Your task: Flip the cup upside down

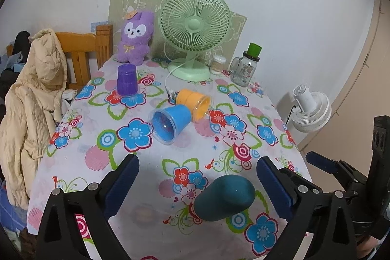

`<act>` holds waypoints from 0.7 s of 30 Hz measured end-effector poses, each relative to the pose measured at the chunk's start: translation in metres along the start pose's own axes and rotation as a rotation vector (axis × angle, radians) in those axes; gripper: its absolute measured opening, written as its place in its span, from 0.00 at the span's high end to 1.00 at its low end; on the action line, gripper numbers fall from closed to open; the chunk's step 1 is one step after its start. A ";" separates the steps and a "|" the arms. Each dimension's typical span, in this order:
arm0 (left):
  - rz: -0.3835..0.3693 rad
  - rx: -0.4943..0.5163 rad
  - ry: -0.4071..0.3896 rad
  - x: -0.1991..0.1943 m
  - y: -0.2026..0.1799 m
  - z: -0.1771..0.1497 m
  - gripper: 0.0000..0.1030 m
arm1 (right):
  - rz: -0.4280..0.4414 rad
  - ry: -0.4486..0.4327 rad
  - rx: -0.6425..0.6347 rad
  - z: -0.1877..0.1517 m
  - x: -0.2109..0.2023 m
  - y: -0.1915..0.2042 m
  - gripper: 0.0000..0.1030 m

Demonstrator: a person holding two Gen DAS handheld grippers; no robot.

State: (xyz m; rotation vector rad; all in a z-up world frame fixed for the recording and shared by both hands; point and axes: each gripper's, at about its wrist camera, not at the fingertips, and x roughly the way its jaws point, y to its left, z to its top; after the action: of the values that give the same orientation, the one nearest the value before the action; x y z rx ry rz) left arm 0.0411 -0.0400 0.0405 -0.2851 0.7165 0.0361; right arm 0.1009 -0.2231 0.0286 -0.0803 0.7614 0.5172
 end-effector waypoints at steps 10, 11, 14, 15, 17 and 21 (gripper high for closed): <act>0.007 0.012 -0.037 -0.005 -0.002 0.000 0.02 | -0.015 -0.041 -0.006 0.002 -0.006 0.002 0.03; 0.007 0.012 -0.038 -0.005 -0.001 0.000 0.02 | -0.015 -0.042 -0.007 0.002 -0.006 0.002 0.03; 0.008 0.013 -0.037 -0.005 -0.001 0.000 0.02 | -0.015 -0.040 -0.007 0.002 -0.006 0.002 0.03; 0.008 0.013 -0.037 -0.005 -0.001 0.000 0.02 | -0.015 -0.040 -0.008 0.002 -0.005 0.002 0.03; 0.007 0.012 -0.037 -0.005 -0.001 0.000 0.01 | -0.016 -0.039 -0.008 0.002 -0.005 0.003 0.03; 0.007 0.011 -0.037 -0.005 -0.001 0.000 0.01 | -0.017 -0.040 -0.008 0.002 -0.005 0.003 0.03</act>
State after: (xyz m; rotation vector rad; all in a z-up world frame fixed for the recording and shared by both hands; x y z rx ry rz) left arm 0.0377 -0.0408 0.0446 -0.2703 0.6806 0.0441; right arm 0.0977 -0.2224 0.0337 -0.0835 0.7190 0.5046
